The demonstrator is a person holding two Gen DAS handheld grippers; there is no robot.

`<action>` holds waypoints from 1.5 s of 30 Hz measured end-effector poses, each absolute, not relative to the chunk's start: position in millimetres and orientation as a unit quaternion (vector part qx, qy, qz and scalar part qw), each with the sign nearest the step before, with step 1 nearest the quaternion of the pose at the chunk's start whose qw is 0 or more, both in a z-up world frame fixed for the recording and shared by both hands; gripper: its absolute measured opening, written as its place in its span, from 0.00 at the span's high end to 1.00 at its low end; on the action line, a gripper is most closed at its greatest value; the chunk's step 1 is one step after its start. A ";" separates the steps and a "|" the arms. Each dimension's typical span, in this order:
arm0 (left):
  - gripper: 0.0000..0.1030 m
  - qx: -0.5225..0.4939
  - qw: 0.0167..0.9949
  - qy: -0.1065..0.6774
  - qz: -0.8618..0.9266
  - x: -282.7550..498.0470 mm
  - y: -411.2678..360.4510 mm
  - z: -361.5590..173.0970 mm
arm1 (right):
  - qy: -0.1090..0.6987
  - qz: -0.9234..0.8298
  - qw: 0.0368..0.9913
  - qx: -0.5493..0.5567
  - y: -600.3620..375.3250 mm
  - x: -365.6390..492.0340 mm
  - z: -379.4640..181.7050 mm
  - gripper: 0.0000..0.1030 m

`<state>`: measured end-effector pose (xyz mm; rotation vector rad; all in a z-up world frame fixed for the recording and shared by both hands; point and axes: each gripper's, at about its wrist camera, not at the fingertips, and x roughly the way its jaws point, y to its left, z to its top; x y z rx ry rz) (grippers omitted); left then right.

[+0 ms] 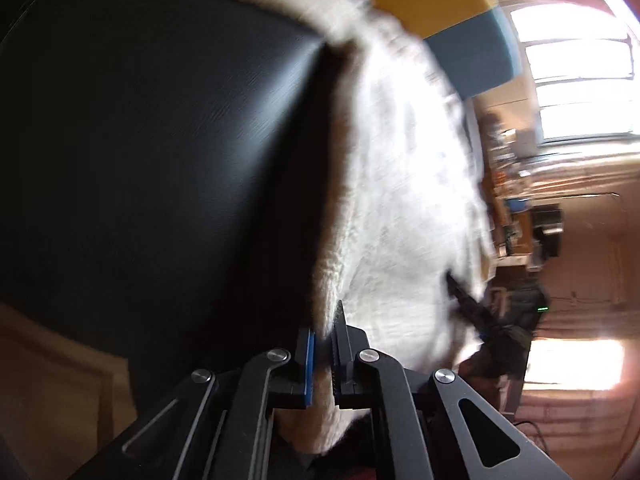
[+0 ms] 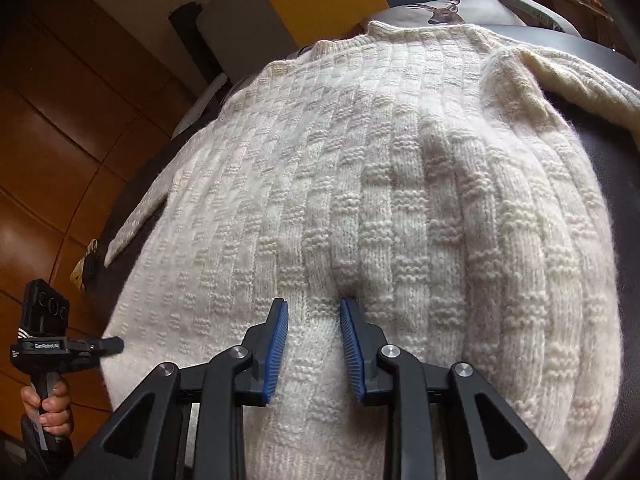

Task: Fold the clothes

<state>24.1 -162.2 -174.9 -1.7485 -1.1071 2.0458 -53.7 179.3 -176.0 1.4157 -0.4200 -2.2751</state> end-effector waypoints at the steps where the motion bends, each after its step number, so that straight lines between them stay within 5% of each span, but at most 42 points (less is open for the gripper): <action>1: 0.90 -0.592 0.119 -0.392 0.695 27.4 -167.3 -178.2 | -0.148 -0.819 0.213 0.511 179.7 -54.0 -176.6 0.74; 6: 0.88 -0.543 0.083 -0.378 0.745 29.8 -192.9 -139.5 | -0.155 -0.818 0.218 0.510 179.9 -54.5 -176.8 0.74; 10: 0.69 -0.495 0.132 -0.379 0.771 7.7 -175.3 -106.0 | -0.179 -0.815 0.223 0.504 182.5 -55.0 -179.7 0.74; 21: 0.77 -0.560 0.075 -0.244 0.788 -39.8 -151.2 -154.8 | -0.152 -0.824 0.252 0.483 182.7 -42.5 -175.5 0.73; 29: 0.75 -0.570 0.065 -0.217 0.790 -43.9 -123.6 -128.4 | -0.342 -0.778 0.275 0.450 275.4 -38.0 -152.3 0.71; 32: 0.71 -0.563 0.099 -0.208 0.793 -50.0 -93.9 -116.3 | -0.458 -0.765 0.238 0.385 359.3 -18.1 -138.8 0.61; 36: 0.69 -0.555 0.148 -0.166 0.801 -63.6 -41.0 -107.4 | -0.601 -0.718 0.114 0.332 459.3 22.4 -152.3 0.12; 40: 0.66 -0.559 0.195 -0.113 0.798 -81.2 20.6 -107.4 | -0.517 -0.779 -0.030 0.353 497.8 43.1 -142.0 0.12; 45: 0.60 -0.563 0.235 -0.060 0.790 -91.8 71.8 -112.9 | -0.446 -0.792 -0.067 0.411 496.0 24.8 -155.4 0.15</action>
